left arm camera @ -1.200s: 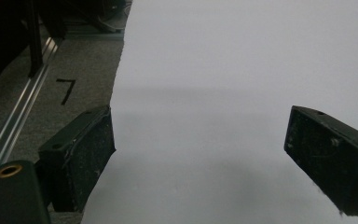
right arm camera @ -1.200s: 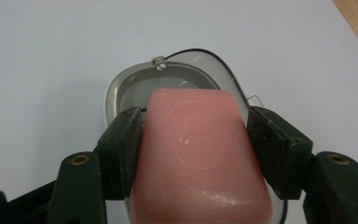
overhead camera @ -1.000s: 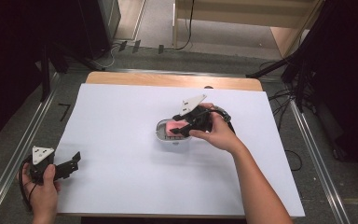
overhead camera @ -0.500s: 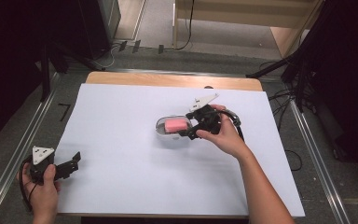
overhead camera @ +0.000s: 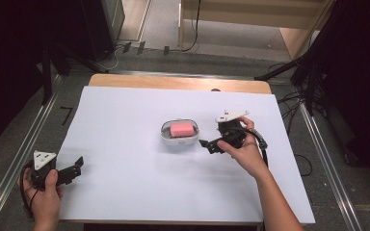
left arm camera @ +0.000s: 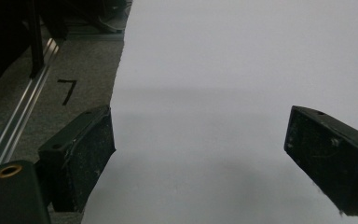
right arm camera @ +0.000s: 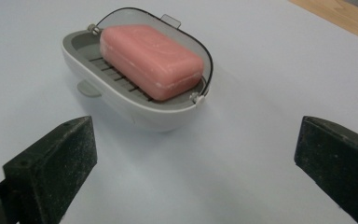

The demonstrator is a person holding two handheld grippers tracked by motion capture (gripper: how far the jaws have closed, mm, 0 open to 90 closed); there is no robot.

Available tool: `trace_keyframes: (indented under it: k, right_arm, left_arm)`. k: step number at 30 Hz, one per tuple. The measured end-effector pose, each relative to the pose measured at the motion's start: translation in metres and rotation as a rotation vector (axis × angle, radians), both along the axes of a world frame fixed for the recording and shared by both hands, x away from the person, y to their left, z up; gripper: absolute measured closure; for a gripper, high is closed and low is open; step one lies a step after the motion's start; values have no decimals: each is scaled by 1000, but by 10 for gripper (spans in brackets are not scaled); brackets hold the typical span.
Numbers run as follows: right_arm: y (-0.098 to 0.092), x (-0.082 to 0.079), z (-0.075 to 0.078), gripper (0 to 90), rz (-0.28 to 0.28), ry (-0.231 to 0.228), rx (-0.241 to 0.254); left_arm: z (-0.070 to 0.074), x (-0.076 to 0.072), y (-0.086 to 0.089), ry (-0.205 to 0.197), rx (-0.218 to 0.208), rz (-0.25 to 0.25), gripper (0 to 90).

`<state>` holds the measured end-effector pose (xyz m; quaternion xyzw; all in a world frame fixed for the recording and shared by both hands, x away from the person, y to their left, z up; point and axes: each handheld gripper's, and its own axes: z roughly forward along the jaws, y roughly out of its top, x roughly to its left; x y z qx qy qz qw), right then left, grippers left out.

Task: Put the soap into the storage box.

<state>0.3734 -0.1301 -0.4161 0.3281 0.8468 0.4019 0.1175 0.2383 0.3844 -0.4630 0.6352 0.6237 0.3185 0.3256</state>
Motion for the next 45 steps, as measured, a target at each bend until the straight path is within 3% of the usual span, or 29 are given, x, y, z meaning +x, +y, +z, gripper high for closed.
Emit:
trace_keyframes:
  k: [17,45]
  right_arm:
    - [-34,-29,-24,0,-96,9,-17]
    - [-119,-85,-61,0,-287,33,57]
  left_arm:
    - [0,0,0,0,4,-3,89]
    - [0,0,-1,1,13,1,89]
